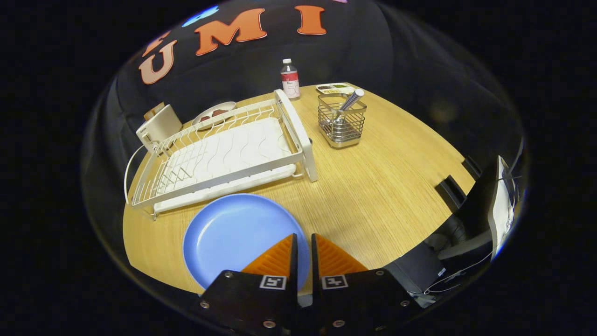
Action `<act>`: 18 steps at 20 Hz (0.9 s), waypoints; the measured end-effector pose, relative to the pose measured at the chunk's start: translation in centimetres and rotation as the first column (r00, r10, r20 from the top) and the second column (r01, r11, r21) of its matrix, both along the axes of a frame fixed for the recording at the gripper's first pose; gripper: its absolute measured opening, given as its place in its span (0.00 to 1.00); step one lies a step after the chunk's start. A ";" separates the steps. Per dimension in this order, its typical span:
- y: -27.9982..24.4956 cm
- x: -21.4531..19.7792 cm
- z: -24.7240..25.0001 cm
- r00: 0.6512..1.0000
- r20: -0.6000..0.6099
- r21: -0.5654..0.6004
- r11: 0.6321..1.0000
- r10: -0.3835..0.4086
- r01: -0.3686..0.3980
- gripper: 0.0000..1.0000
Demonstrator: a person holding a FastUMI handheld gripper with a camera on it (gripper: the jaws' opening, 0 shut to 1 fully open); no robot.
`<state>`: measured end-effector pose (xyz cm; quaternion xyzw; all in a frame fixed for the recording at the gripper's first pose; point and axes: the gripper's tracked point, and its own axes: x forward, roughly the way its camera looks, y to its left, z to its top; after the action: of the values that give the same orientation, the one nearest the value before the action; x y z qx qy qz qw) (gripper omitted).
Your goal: Take the plate from the dish rack, then take the spoon from the basket and place it into the plate.
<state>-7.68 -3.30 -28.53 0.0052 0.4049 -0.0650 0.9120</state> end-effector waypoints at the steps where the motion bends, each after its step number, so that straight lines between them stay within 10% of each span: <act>1: -0.3 0.0 0.6 1.000 0.006 -0.007 1.000 0.000 0.000 0.21; 5: -2.2 0.8 2.8 0.999 0.048 -0.038 0.999 0.004 -0.002 0.69; 9: -4.8 2.2 5.5 0.993 0.121 -0.086 0.996 0.007 0.003 0.96; 18: -8.3 8.1 12.2 0.931 0.352 -0.161 0.986 0.095 -0.039 0.98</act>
<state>0.43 -11.63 -16.38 -0.0660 0.2259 -0.0622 0.9699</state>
